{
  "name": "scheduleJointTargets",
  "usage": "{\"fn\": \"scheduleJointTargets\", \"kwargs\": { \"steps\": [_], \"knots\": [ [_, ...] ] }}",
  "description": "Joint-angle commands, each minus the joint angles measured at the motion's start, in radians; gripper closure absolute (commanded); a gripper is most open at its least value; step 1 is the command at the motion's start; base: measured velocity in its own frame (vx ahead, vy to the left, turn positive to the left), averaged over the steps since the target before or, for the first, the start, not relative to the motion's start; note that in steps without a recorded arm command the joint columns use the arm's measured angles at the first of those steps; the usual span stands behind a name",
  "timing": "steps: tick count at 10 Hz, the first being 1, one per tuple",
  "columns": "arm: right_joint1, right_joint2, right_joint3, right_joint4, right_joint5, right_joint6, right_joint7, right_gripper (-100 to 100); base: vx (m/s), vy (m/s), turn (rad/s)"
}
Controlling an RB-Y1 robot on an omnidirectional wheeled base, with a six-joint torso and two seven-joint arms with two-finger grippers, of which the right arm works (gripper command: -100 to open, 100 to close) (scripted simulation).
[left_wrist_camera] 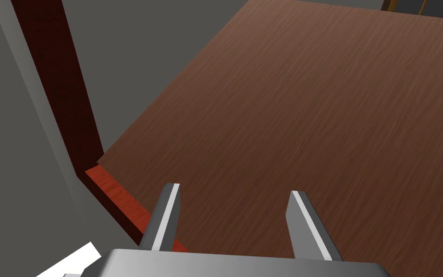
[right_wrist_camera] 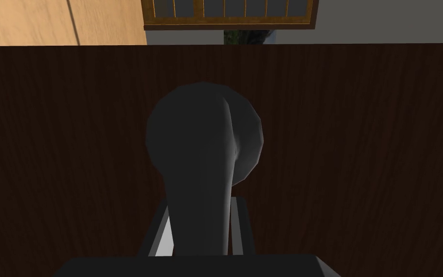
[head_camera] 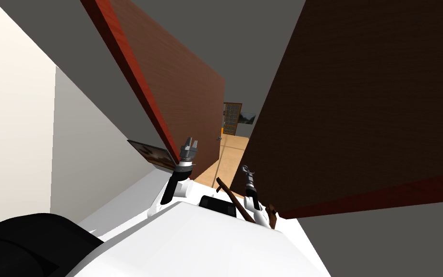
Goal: Push the door open
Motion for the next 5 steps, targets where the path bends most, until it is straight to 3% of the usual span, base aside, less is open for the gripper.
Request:
{"fn": "scheduleJointTargets", "kwargs": {
  "steps": [1,5],
  "knots": [
    [-0.001,0.002,0.001,-0.001,0.000,-0.002,0.000,100,0.000,0.000,0.000],
    [-0.006,-0.008,-0.031,0.003,-0.017,-0.005,0.029,100,0.122,0.003,-0.036]
  ]
}}
